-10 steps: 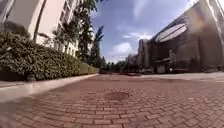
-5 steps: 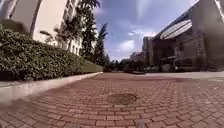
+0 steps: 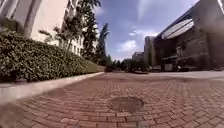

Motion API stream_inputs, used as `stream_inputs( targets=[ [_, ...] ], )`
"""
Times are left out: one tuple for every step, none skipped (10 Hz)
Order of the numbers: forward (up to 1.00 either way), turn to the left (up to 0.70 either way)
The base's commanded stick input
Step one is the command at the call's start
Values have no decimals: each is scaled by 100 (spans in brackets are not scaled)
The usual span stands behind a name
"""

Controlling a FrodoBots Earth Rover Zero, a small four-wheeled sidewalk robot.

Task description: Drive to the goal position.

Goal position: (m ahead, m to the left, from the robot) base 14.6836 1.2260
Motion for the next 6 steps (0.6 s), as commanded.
stream_inputs(
  targets=[
    [70, 14],
    [70, 14],
    [70, 4],
    [70, 0],
    [70, 0],
    [70, 0]
  ],
)
